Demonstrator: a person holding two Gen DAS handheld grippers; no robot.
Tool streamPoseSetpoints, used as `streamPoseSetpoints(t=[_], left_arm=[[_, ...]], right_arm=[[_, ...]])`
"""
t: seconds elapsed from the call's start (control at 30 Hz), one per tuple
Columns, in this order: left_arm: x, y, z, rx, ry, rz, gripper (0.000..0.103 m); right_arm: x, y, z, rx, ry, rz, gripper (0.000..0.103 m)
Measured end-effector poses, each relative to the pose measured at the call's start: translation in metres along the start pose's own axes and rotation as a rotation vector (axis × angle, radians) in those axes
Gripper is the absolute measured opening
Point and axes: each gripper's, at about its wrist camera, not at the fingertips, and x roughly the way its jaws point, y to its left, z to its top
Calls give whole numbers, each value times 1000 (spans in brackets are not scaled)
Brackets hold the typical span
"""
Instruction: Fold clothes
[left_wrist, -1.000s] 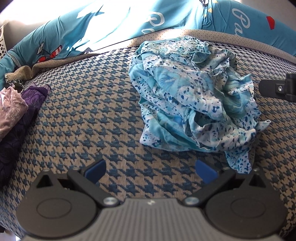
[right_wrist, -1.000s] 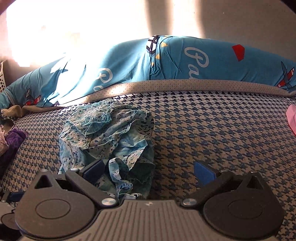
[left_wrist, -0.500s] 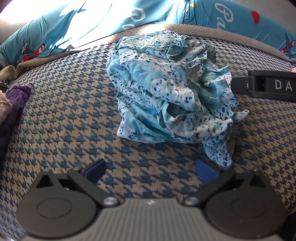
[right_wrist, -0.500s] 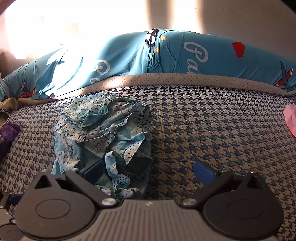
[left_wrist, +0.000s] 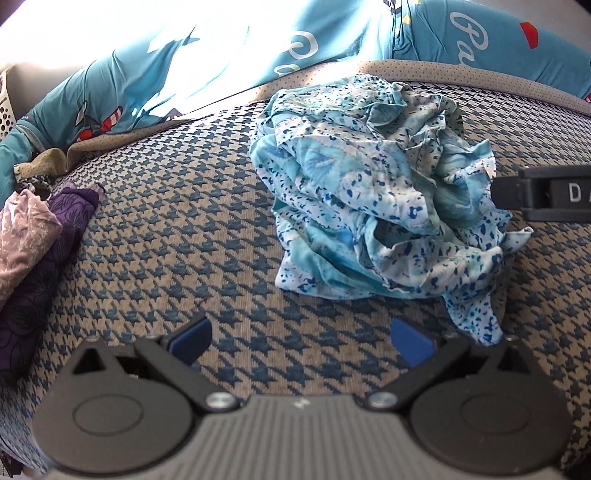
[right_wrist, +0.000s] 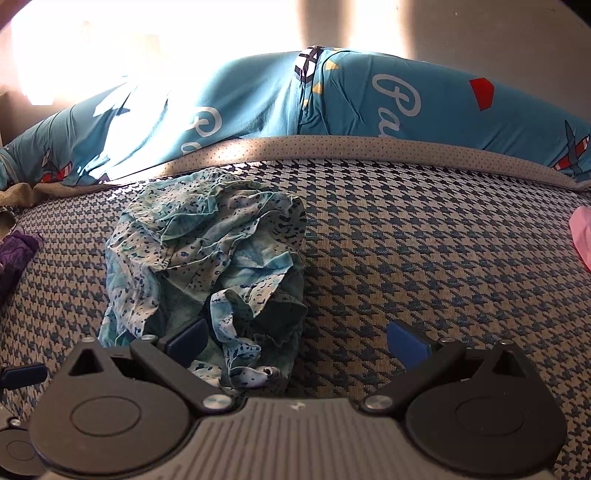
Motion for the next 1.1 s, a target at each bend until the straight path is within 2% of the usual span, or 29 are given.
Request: streamPoseSetpoints(t=[0.13,0.33,0.43,0.57,0.7,0.8,1.1], left_arm=[[-3,-3,1,14,-25,28,103],[-2,-6,0,-9,-6,-36,103],[-4,0,-3,-61,4,-86,103],[-5,9,-16,-155,14,-107,103],[-7,8,-36,-193,27,-71,103],[-17,5,-48,-194,6,-39,103],[-35,3,-64,-253,27,-48,103]], right_arm=[[1,-1,-1,-1,5,-8,103],[2,-1,-2,-9,15,-18,103],[2,0,-3,-18,14,-24,103],[2,0,-7,-26,19,-39,103],[0,1,-13,-39,26,-44,103],[-4,2,-17,-51,28,-53,103],[-18,2,-28,-65,25,-31,103]])
